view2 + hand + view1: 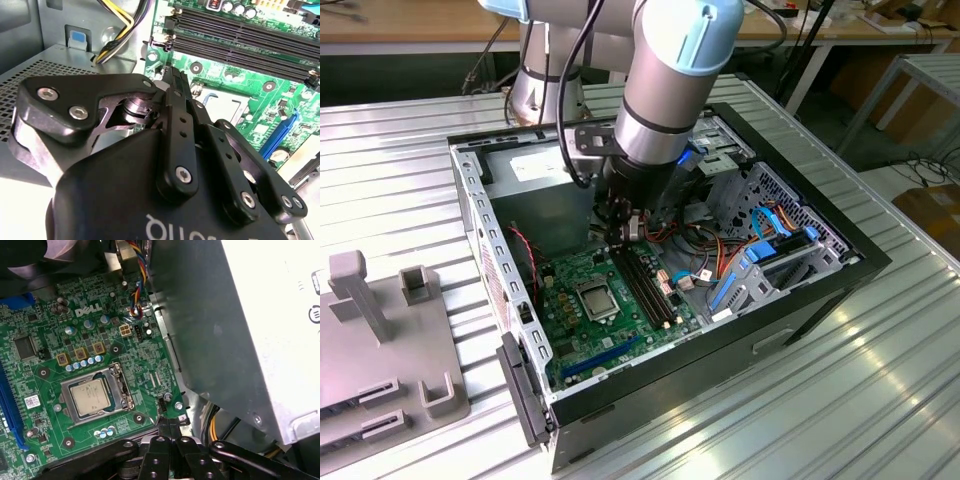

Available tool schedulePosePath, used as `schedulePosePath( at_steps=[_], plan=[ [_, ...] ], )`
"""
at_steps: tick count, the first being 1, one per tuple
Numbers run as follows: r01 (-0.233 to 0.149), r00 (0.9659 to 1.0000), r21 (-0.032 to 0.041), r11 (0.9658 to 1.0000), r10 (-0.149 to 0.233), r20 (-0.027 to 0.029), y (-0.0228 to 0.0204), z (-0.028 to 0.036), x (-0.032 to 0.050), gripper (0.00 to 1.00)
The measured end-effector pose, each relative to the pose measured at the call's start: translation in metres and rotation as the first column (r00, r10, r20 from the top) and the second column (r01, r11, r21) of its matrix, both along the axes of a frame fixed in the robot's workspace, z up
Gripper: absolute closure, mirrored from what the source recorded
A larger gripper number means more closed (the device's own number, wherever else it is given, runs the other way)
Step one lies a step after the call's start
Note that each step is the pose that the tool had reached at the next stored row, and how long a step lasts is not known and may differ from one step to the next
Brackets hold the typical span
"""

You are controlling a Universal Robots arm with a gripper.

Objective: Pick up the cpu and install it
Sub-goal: 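Install the first cpu locking lever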

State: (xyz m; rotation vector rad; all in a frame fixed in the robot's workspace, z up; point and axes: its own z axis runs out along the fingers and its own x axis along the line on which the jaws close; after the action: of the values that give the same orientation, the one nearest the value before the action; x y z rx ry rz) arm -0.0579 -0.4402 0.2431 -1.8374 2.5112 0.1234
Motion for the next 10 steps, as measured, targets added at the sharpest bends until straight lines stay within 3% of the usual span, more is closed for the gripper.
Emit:
schedulePosePath(
  at_steps=[10],
  plan=[
    [0.000,1.0000,0.0000,1.0000,0.000,0.0000,-0.0077,-0.0001,0.0000,0.89]
  ],
)
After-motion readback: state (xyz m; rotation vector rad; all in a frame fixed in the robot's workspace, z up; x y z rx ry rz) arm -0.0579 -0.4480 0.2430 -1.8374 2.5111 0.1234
